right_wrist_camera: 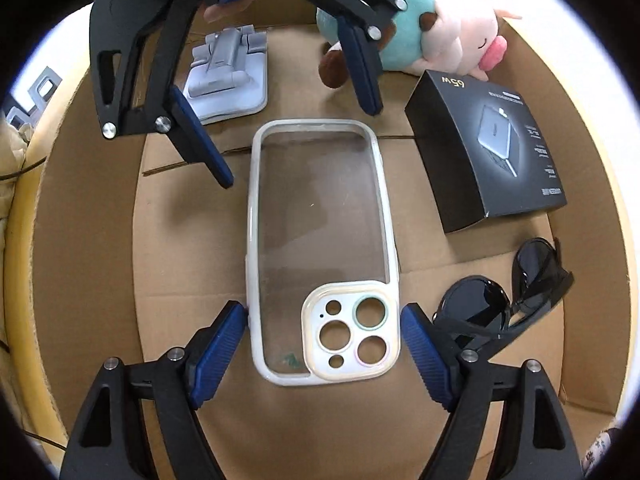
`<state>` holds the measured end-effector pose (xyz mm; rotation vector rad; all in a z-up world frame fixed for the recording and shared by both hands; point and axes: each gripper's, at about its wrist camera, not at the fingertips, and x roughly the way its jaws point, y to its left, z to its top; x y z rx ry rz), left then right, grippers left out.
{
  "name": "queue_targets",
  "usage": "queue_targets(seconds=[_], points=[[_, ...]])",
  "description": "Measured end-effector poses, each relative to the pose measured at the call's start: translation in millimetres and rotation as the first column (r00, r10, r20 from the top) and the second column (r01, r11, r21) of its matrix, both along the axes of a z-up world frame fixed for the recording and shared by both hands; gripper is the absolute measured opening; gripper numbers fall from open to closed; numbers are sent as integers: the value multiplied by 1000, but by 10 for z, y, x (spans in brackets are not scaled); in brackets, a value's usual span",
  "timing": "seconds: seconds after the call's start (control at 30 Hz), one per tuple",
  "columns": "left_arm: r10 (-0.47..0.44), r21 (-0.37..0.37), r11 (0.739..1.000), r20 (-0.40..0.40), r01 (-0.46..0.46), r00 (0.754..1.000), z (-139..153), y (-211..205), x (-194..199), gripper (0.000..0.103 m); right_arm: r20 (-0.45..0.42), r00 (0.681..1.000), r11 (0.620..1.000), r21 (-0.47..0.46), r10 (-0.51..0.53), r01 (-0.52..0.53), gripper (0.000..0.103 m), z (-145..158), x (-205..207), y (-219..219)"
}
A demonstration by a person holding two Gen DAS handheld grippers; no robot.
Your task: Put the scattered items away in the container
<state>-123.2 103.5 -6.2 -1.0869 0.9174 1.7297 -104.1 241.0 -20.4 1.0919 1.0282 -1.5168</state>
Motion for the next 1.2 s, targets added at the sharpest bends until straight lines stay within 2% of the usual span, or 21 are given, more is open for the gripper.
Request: queue_targets(seconds=[0.1, 0.2, 0.3, 0.33, 0.37, 0.5, 0.53, 0.57, 0.63, 0.7, 0.73, 0.77, 0.83, 0.9, 0.93, 0.97, 1.03, 1.1, 1.13, 1.17, 1.2], points=[[34, 14, 999, -33, -34, 999, 154, -76, 113, 88, -25, 998, 997, -56, -49, 48, 80, 181, 46, 80], [79, 69, 995, -91, -73, 993, 441, -212, 295, 88, -48, 990, 979, -162, -134, 124, 80, 497, 172, 220], [164, 162, 977, -151, -139, 975, 772, -439, 482, 91, -63, 963, 924, -304, -263, 232, 80, 849, 435, 393], [218, 209, 961, -173, -181, 961, 886, -522, 577, 95, -59, 947, 896, -348, -315, 276, 80, 929, 515, 439], [262, 242, 946, -188, -214, 947, 914, -596, 585, 96, -46, 922, 853, -401, -384, 335, 80, 996, 616, 500], [451, 376, 858, -224, -350, 864, 1021, -880, 846, 99, 20, 803, 674, -531, -596, 514, 81, 983, 882, 507], [490, 404, 833, -219, -379, 844, 1001, -906, 906, 100, 27, 770, 634, -549, -638, 544, 82, 938, 957, 517], [546, 432, 795, -203, -426, 813, 963, -937, 1002, 100, 30, 733, 594, -565, -679, 573, 82, 854, 1010, 525], [604, 460, 750, -185, -475, 775, 976, -994, 1153, 101, 31, 644, 505, -592, -764, 628, 82, 695, 1110, 516], [670, 492, 690, -157, -530, 726, 889, -996, 1264, 101, 57, 549, 409, -603, -834, 685, 82, 574, 1157, 515], [687, 499, 673, -148, -546, 712, 846, -987, 1289, 101, 63, 500, 365, -607, -864, 706, 82, 533, 1179, 519], [714, 506, 648, -143, -569, 686, 783, -971, 1322, 101, 67, 457, 326, -609, -887, 723, 82, 495, 1179, 525], [743, 524, 613, -128, -591, 657, 677, -945, 1332, 101, 76, 401, 274, -615, -913, 739, 82, 423, 1154, 537], [781, 544, 562, -101, -623, 616, 595, -965, 1325, 101, 63, 342, 227, -635, -938, 738, 82, 412, 1167, 571], [803, 560, 528, -85, -638, 589, 550, -989, 1295, 102, 54, 320, 211, -647, -946, 733, 82, 389, 1164, 577], [824, 570, 494, -66, -657, 562, 496, -1014, 1258, 103, 47, 306, 202, -656, -951, 727, 82, 359, 1179, 584], [854, 571, 445, -41, -690, 518, 384, -1056, 1199, 103, 28, 283, 195, -658, -959, 727, 82, 277, 1173, 582], [887, 566, 384, -5, -730, 462, 248, -1109, 1129, 103, 1, 274, 207, -653, -962, 728, 82, 196, 1177, 557], [895, 574, 365, 0, -734, 445, 202, -1124, 1120, 103, -29, 276, 224, -666, -961, 711, 82, 170, 1203, 533], [897, 585, 360, -4, -727, 441, 162, -1122, 1124, 103, -44, 281, 235, -682, -959, 693, 83, 158, 1237, 520], [900, 588, 366, -26, -721, 436, 135, -1099, 1133, 103, -51, 280, 236, -694, -959, 680, 83, 144, 1262, 518]])
